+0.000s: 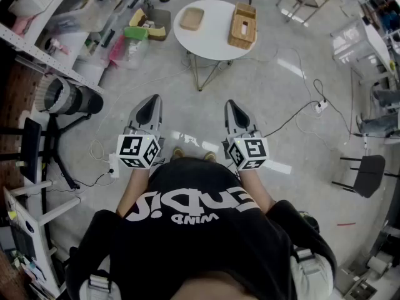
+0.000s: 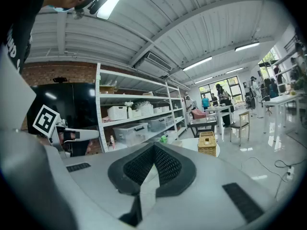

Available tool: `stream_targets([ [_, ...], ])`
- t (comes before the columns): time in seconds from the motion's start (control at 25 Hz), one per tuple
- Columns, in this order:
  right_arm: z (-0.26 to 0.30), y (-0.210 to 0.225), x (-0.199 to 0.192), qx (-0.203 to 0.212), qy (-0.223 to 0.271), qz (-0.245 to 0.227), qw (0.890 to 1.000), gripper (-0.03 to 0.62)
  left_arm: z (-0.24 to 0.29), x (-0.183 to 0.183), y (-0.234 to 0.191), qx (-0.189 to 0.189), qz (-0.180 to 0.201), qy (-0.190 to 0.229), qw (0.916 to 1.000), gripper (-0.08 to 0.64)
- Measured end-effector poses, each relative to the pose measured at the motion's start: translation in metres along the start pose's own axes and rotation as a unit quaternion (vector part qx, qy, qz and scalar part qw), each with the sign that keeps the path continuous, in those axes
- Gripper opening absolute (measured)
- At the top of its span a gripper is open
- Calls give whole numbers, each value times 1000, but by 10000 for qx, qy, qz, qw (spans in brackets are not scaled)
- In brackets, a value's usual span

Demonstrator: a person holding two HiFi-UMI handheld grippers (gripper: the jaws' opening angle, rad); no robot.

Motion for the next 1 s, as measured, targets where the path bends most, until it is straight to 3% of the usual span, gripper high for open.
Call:
stream_targets([
  [0.24, 10, -5, 0, -65, 54, 38, 10000, -2, 7, 4, -10, -94, 5, 68, 9999, -2],
  [0.44, 13, -9, -6, -258, 114, 48, 9996, -3, 7, 3, -21, -202, 359, 127, 9991, -2],
  [1.0, 52, -1, -4, -506, 321, 218, 9980, -3, 47, -6, -60, -289, 158, 144, 9994, -2],
])
Point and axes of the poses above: the fingertips, and each gripper's own axes: z forward along the fingers, y to its right, x out of its top, the point moved 1 cm from there along -z, backward along the fingers, and after that the axes turned 10 degrees about z, right-handed, at the moved point
